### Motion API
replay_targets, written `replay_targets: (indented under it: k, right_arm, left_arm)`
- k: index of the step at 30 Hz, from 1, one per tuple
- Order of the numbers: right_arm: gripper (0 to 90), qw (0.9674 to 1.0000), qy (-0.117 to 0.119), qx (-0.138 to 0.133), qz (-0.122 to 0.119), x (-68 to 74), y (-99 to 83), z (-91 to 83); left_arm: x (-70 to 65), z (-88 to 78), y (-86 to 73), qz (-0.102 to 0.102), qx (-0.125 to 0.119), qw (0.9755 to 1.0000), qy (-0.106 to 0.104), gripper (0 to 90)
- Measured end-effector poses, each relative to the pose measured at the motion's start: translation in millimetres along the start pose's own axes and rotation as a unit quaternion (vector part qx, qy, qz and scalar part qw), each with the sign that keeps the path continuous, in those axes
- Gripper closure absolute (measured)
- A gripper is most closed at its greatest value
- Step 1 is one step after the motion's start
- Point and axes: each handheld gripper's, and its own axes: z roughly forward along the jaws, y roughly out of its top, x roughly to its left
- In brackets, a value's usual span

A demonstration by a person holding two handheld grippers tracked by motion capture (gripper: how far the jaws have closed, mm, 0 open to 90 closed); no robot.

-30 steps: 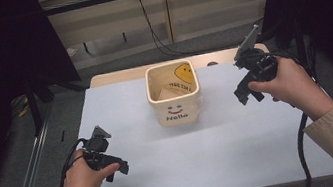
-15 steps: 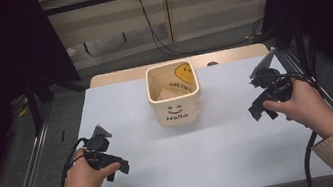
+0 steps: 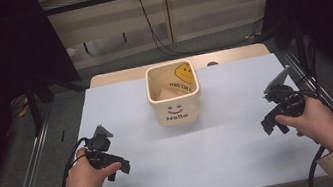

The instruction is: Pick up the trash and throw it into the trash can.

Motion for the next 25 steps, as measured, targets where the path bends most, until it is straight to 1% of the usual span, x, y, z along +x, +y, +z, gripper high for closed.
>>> replay_targets:
  k: [3,4,5,6,8,9,10,11,14,15,17,19,22,25]
  right_arm:
    - [9.5,1.0000,-0.001,-0.003,0.003,-4.8,-5.4,5.5]
    - [9.3,1.0000,-0.004,-0.002,0.007,-5.7,-7.4,7.0]
    - [9.2,0.9999,-0.004,-0.003,0.009,-7.0,-9.4,8.9]
    - [9.1,0.9999,-0.002,-0.004,0.012,-8.1,-11.6,11.0]
    - [9.1,0.9999,-0.007,-0.003,0.011,-10.6,-15.6,16.0]
    - [9.1,0.9999,-0.005,-0.003,0.014,-11.6,-18.2,19.8]
    - [9.1,0.9999,-0.007,0.000,0.015,-11.7,-19.7,21.6]
    - [9.1,0.9999,-0.008,-0.001,0.015,-12.0,-21.7,24.4]
    - [9.0,0.9999,-0.004,0.002,0.015,-12.6,-26.9,30.8]
    - [9.0,0.9999,-0.007,0.001,0.014,-13.1,-29.3,33.6]
    - [8.9,0.9999,-0.008,0.002,0.014,-13.6,-31.6,37.0]
    - [8.8,0.9999,-0.003,0.004,0.017,-14.2,-33.5,39.7]
    - [8.5,0.9997,0.000,-0.002,0.023,-16.5,-35.3,42.3]
    - [8.3,0.9997,-0.001,0.003,0.025,-16.9,-36.6,43.2]
  left_arm:
    - [0.2,-0.3,0.2,-0.001,0.002,1.0000,-0.002,9.4]
    - [1.0,-0.5,0.5,0.003,0.002,1.0000,0.001,9.4]
    - [0.5,-0.2,0.2,-0.002,0.001,1.0000,-0.002,9.4]
    - [0.7,-0.1,0.1,-0.002,0.001,1.0000,-0.001,9.4]
    - [1.2,0.0,-0.1,-0.003,0.000,1.0000,-0.002,9.4]
    - [1.5,-0.3,-0.1,-0.002,0.002,1.0000,-0.001,9.4]
    - [1.4,-0.1,-0.1,-0.002,0.001,1.0000,0.001,9.4]
    - [1.5,-0.3,-0.1,-0.002,0.002,1.0000,-0.001,9.4]
    - [1.7,-0.3,0.0,-0.001,0.003,1.0000,0.000,9.4]
    - [1.8,-0.1,-0.1,-0.002,0.002,1.0000,-0.001,9.4]
    - [1.5,0.3,-0.1,-0.006,0.002,1.0000,-0.003,9.4]
    - [2.2,0.3,0.0,-0.001,0.002,1.0000,0.001,9.4]
    - [1.9,0.5,0.5,-0.003,0.001,1.0000,0.002,9.3]
    - [1.8,1.2,0.6,-0.002,0.000,1.0000,0.003,9.3]
